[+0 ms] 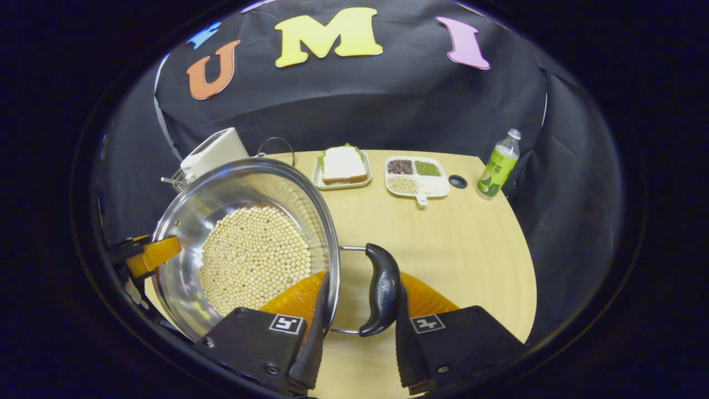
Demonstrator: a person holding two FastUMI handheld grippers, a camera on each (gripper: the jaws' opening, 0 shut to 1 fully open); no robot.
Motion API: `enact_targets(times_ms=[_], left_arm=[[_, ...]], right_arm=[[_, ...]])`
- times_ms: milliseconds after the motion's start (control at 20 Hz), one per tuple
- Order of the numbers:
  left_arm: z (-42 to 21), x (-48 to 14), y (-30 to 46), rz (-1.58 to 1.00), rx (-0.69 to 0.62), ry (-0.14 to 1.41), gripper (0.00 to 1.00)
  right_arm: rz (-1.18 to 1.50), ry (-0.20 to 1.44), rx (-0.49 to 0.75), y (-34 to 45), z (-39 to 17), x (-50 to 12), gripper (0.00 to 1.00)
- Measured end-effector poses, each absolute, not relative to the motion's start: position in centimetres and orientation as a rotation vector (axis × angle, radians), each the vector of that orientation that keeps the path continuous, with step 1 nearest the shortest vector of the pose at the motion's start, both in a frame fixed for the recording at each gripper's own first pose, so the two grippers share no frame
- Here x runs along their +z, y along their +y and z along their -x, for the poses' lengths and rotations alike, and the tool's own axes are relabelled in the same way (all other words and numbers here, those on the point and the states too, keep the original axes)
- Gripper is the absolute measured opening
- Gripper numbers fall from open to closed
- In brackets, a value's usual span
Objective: First push the handle of the pot to place it horizontally, then grasp the pot with both hands and set it on the induction cooktop.
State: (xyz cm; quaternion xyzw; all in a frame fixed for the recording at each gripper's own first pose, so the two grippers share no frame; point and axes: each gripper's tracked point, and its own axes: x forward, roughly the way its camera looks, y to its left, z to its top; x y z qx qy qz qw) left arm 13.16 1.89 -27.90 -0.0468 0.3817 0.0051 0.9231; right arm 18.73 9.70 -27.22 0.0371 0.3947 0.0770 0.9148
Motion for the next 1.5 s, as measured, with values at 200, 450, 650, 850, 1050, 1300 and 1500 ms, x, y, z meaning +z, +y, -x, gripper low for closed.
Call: enact_targets(times_ms=[200,450,650,850,1050,1300,1500], left_arm=[[-13.1,-27.8,4.5,0.092,0.019,0.786,0.54],[-13.5,-28.4,7.2,0.074,0.01,0.789,0.54],[-14.2,-29.3,9.3,0.061,0.002,0.788,0.54],[-14.7,-31.1,11.4,0.078,0.004,0.798,0.54],[-15.2,-33.5,12.8,0.088,-0.008,0.818,0.54],[-15.4,-35.4,13.4,0.096,-0.026,0.819,0.54],[-15.2,-35.4,13.4,0.091,-0.041,0.799,0.54]], right_arm=[[-0.082,0.815,0.165,12.4,-18.7,-27.0,0.54],[-0.101,0.83,0.16,15.1,-18.7,-27.3,0.54],[-0.116,0.836,0.152,17.6,-18.9,-28.0,0.54],[-0.107,0.842,0.15,19.9,-19.2,-28.7,0.54],[-0.107,0.864,0.135,21.8,-19.4,-30.3,0.54],[-0.117,0.883,0.111,22.7,-18.9,-31.7,0.54],[-0.137,0.88,0.12,22.8,-19.0,-32.0,0.58]])
